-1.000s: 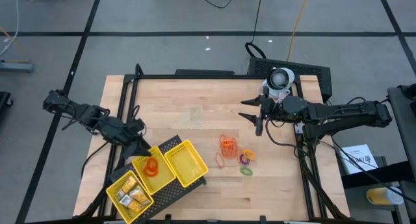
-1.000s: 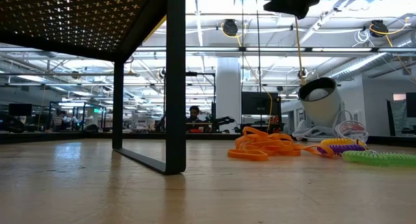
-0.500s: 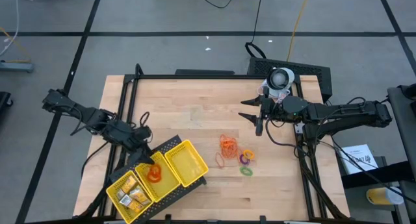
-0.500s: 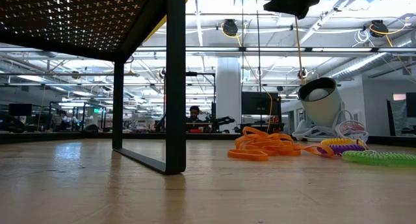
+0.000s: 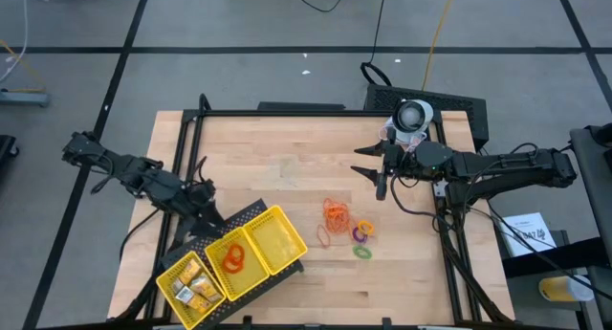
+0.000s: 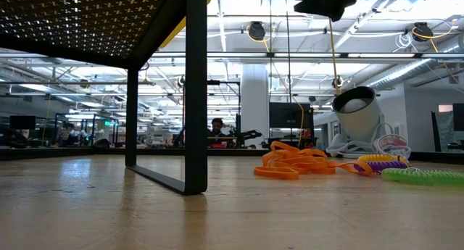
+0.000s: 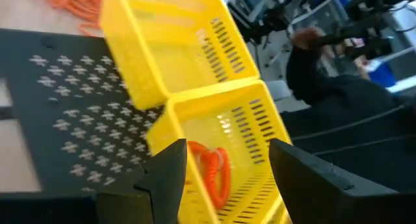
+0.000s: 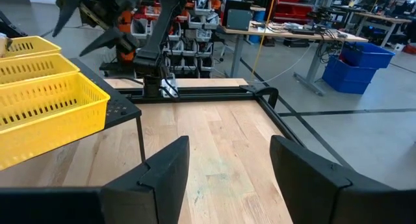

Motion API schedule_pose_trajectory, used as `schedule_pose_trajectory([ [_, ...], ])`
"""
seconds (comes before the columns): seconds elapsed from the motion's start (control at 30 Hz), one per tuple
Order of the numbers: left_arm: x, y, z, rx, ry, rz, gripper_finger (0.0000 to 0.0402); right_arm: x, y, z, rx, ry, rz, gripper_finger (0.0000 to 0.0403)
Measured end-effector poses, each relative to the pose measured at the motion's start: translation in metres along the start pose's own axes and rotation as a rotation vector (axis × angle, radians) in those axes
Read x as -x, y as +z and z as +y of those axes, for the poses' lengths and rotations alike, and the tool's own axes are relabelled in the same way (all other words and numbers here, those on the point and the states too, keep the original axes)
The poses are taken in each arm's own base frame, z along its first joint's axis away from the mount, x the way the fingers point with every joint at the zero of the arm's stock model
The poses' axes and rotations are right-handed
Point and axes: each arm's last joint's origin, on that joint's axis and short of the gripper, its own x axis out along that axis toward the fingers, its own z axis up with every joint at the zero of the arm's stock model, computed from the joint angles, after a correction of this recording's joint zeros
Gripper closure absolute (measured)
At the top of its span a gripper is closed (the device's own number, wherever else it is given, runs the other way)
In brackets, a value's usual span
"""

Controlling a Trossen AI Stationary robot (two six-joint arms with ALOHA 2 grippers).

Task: Pick & Place Office Desk Supplies
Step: Put the yellow spring keychain into the center yellow bin on the shelf

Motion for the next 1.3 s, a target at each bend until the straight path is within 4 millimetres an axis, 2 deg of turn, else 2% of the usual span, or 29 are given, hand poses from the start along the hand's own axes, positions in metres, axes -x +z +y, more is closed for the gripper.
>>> schedule_pose_trajectory([
  [0.13, 0.005, 0.003, -0.002, -0.065, -0.003, -0.081, 0.0174, 0.000, 0.000, 0.000, 0.000, 0.000, -0.002, 0.0196],
  [0.27, 0.014, 0.011, -0.011, -0.258, -0.053, -0.227, 0.0174, 0.000, 0.006, 0.000, -0.014, -0.002, -0.060, 0.0199],
  [0.33, 0.019, 0.014, -0.010, -0.323, 0.012, -0.317, 0.0174, 0.000, 0.009, 0.000, -0.023, -0.003, -0.098, 0.0198],
  [0.5, 0.018, 0.022, -0.005, -0.307, 0.259, -0.510, 0.0174, 0.001, 0.014, -0.001, -0.034, -0.005, -0.149, 0.0195],
  [0.63, 0.010, 0.027, -0.004, -0.442, 0.289, -0.490, 0.0174, 0.001, 0.013, 0.000, -0.093, 0.002, -0.142, 0.0198],
  [0.8, 0.001, 0.036, -0.001, -0.672, 0.317, -0.449, 0.0174, -0.002, -0.002, 0.001, -0.149, 0.004, -0.097, 0.0197],
  [0.97, 0.010, 0.050, 0.017, -0.685, 0.436, -0.498, 0.0174, -0.006, -0.019, 0.002, -0.134, 0.005, -0.100, 0.0196],
  [1.13, 0.018, 0.049, 0.049, -0.643, 0.425, -0.546, 0.0174, -0.009, -0.029, 0.006, -0.140, 0.069, -0.044, 0.0195],
  [1.3, 0.020, 0.042, 0.088, -0.521, 0.402, -0.639, 0.0174, -0.022, -0.051, 0.033, -0.080, 0.175, 0.151, 0.0195],
])
